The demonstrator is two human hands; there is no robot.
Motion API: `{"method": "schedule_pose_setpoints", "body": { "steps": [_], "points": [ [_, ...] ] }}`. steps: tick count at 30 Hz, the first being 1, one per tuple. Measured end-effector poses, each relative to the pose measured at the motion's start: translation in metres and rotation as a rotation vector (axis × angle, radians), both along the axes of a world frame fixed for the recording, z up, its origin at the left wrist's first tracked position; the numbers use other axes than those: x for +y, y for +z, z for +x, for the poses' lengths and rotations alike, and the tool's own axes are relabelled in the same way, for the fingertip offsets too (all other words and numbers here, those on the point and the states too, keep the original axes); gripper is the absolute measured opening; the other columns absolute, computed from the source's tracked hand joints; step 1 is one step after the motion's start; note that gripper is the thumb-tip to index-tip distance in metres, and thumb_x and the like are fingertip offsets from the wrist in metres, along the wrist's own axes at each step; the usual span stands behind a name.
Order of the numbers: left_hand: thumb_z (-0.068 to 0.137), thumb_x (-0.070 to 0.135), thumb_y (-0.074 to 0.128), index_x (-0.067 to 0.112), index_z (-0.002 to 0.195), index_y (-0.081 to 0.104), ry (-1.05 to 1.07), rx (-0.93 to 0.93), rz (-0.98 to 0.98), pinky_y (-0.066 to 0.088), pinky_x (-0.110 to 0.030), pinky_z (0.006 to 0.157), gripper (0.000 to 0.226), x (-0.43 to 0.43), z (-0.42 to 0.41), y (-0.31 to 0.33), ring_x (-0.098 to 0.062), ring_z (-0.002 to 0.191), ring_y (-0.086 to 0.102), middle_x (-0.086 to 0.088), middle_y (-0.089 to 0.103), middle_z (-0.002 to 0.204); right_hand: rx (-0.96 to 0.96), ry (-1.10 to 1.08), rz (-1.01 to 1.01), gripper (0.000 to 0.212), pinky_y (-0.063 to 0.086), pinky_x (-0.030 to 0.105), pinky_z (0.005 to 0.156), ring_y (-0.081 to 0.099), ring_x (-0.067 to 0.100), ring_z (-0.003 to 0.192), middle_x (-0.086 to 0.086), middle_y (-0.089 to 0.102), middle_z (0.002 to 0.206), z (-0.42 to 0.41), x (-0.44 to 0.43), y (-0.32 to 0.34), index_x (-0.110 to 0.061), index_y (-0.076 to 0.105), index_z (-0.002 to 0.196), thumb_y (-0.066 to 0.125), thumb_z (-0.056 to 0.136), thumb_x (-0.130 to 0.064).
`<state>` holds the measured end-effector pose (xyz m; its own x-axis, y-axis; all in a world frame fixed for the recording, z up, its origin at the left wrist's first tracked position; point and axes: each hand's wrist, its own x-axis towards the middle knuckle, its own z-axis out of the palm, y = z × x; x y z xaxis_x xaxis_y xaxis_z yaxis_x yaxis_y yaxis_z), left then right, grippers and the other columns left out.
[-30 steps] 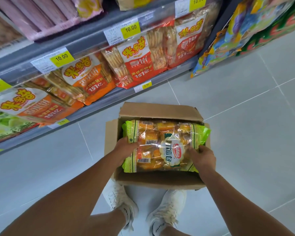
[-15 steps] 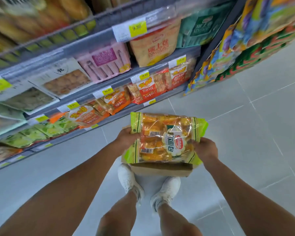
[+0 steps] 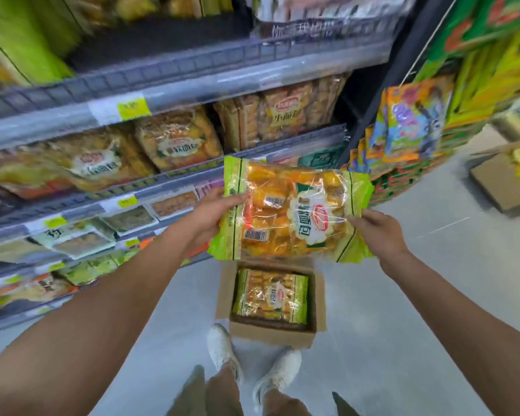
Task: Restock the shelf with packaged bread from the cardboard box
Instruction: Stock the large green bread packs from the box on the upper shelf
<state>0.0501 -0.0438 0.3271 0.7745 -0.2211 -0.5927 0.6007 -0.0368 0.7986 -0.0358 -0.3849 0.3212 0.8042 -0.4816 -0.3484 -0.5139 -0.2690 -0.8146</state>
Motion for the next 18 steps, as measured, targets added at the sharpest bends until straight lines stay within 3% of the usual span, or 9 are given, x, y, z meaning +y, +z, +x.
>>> {"method": "schedule_pose_setpoints", "body": {
  "steps": [2,6,9,10,12,13,16,18],
  "points": [
    [0.062,0.044,0.094,0.021,0.138,0.053,-0.015,-0.059,-0.067,0.051,-0.056,0.1,0.089,-0.001,0.0,0.045,-0.03,0.116,0.067,-0.009,0.068,0.13,-0.092,-0.006,0.039,0.044,0.046,0.038,0.076,0.055,0.025,0.077,0.015,0.058,0.082,0.006,0.003,0.039,0.005,0.068,0.099,0.079,0.082,-0.034],
    [0.078,0.034,0.079,0.021,0.127,0.065,-0.09,-0.122,-0.108,0.053,-0.047,0.099,0.053,0.003,-0.003,0.11,-0.025,0.108,0.07,-0.01,0.071,0.124,-0.212,-0.003,0.098,0.042,0.046,0.035,0.087,0.059,0.014,0.098,-0.001,0.066,0.108,0.02,0.005,0.107,-0.009,0.071,0.114,0.079,0.082,-0.035],
    [0.068,0.057,0.085,0.029,0.131,0.064,-0.098,-0.129,-0.151,0.047,-0.048,0.107,0.071,0.01,-0.005,0.143,-0.023,0.129,0.058,-0.01,0.056,0.145,-0.287,0.025,0.139,0.043,0.046,0.041,0.102,0.061,0.016,0.111,-0.001,0.067,0.119,0.03,0.007,0.15,-0.012,0.07,0.12,0.078,0.084,-0.035],
    [0.066,0.06,0.085,0.029,0.13,0.063,-0.097,-0.142,-0.131,0.053,-0.038,0.099,0.074,0.01,-0.007,0.157,-0.016,0.122,0.063,-0.005,0.063,0.138,-0.314,0.039,0.16,0.042,0.046,0.04,0.101,0.06,0.016,0.113,-0.003,0.067,0.119,0.032,0.008,0.164,-0.015,0.069,0.121,0.077,0.085,-0.034],
    [0.084,0.047,0.074,0.022,0.117,0.061,-0.087,-0.233,-0.136,0.057,-0.016,0.069,0.043,0.011,-0.014,0.181,0.004,0.085,0.072,0.014,0.078,0.095,-0.362,0.075,0.203,0.043,0.044,0.034,0.098,0.058,0.013,0.117,-0.007,0.064,0.119,0.037,0.011,0.19,-0.016,0.067,0.125,0.075,0.086,-0.034],
    [0.088,0.042,0.07,0.019,0.118,0.059,-0.051,-0.251,-0.153,0.057,-0.018,0.066,0.039,0.015,-0.017,0.188,0.003,0.078,0.073,0.014,0.078,0.088,-0.392,0.11,0.218,0.044,0.041,0.031,0.097,0.056,0.012,0.117,-0.007,0.062,0.121,0.038,0.013,0.203,-0.015,0.065,0.127,0.073,0.088,-0.032],
    [0.076,0.049,0.081,0.018,0.134,0.054,0.059,-0.262,-0.215,0.055,-0.045,0.094,0.071,0.024,-0.018,0.197,-0.025,0.107,0.07,-0.008,0.069,0.124,-0.465,0.205,0.212,0.042,0.034,0.026,0.096,0.052,0.007,0.114,-0.006,0.06,0.124,0.042,0.018,0.233,-0.014,0.063,0.13,0.069,0.091,-0.029],
    [0.076,0.047,0.081,0.018,0.133,0.06,0.133,-0.26,-0.28,0.049,-0.058,0.101,0.068,0.031,-0.016,0.203,-0.037,0.115,0.066,-0.015,0.067,0.129,-0.458,0.269,0.252,0.036,0.031,0.029,0.097,0.051,0.006,0.116,-0.01,0.06,0.124,0.046,0.017,0.245,-0.022,0.064,0.127,0.068,0.092,-0.031]
  ]
}}
